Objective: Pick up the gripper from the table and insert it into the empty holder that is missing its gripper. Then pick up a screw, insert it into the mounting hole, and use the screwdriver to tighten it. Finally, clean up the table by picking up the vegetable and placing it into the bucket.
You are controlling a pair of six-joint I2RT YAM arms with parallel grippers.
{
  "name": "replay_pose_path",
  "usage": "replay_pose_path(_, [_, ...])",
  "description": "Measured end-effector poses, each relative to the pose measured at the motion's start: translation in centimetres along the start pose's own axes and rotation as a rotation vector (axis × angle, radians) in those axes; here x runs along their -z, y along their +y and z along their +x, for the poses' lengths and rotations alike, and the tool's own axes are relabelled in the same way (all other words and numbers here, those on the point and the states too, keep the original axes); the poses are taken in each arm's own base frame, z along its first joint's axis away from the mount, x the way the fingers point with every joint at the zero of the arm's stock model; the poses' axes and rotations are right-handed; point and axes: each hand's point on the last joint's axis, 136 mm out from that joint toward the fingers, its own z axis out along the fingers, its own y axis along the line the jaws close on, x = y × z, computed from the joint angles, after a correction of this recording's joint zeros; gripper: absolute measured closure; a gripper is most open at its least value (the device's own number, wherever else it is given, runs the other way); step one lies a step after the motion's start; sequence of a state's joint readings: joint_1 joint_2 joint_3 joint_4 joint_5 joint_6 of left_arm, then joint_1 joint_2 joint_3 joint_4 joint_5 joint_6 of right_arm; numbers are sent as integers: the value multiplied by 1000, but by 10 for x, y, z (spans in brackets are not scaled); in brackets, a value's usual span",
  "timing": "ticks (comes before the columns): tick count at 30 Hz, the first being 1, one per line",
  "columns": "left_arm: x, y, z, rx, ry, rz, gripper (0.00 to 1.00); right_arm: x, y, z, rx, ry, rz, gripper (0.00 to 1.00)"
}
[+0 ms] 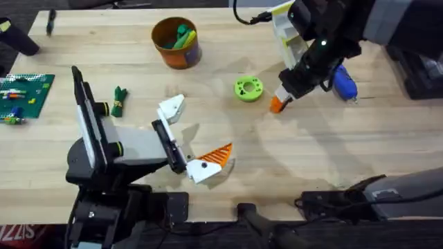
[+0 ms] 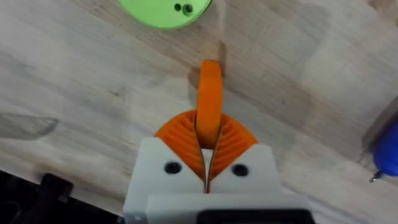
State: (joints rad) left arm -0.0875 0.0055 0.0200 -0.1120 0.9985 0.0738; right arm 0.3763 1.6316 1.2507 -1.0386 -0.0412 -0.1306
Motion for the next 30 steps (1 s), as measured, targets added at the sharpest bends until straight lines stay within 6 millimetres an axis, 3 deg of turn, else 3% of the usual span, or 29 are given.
replay_pose_path(4, [0, 0, 0, 0, 0, 0, 16, 17, 7, -2, -32, -62, -26, 982])
replay_pose_path(12, [0, 0, 0, 0, 0, 0, 15, 81, 36, 5, -66, -274, -151, 982])
replay_pose_path(15, [0, 0, 0, 0, 0, 0, 15, 94, 46, 5, -72, -359, -202, 982])
replay_pose_path(19, [0, 0, 0, 0, 0, 0, 15, 87, 60, 8, -89, -425, -296, 982])
replay_pose_path(22, [0, 0, 0, 0, 0, 0, 15, 79, 78, -1, -71, -485, -445, 982])
replay_pose_path(25, [0, 0, 0, 0, 0, 0, 15, 78, 97, -9, -40, -517, -622, 982])
replay_pose_path(26, [0, 0, 0, 0, 0, 0, 15, 78, 112, -10, -28, -480, -780, 982])
replay_pose_path(30, [0, 0, 0, 0, 0, 0, 15, 79, 131, -13, 0, -427, -985, 982])
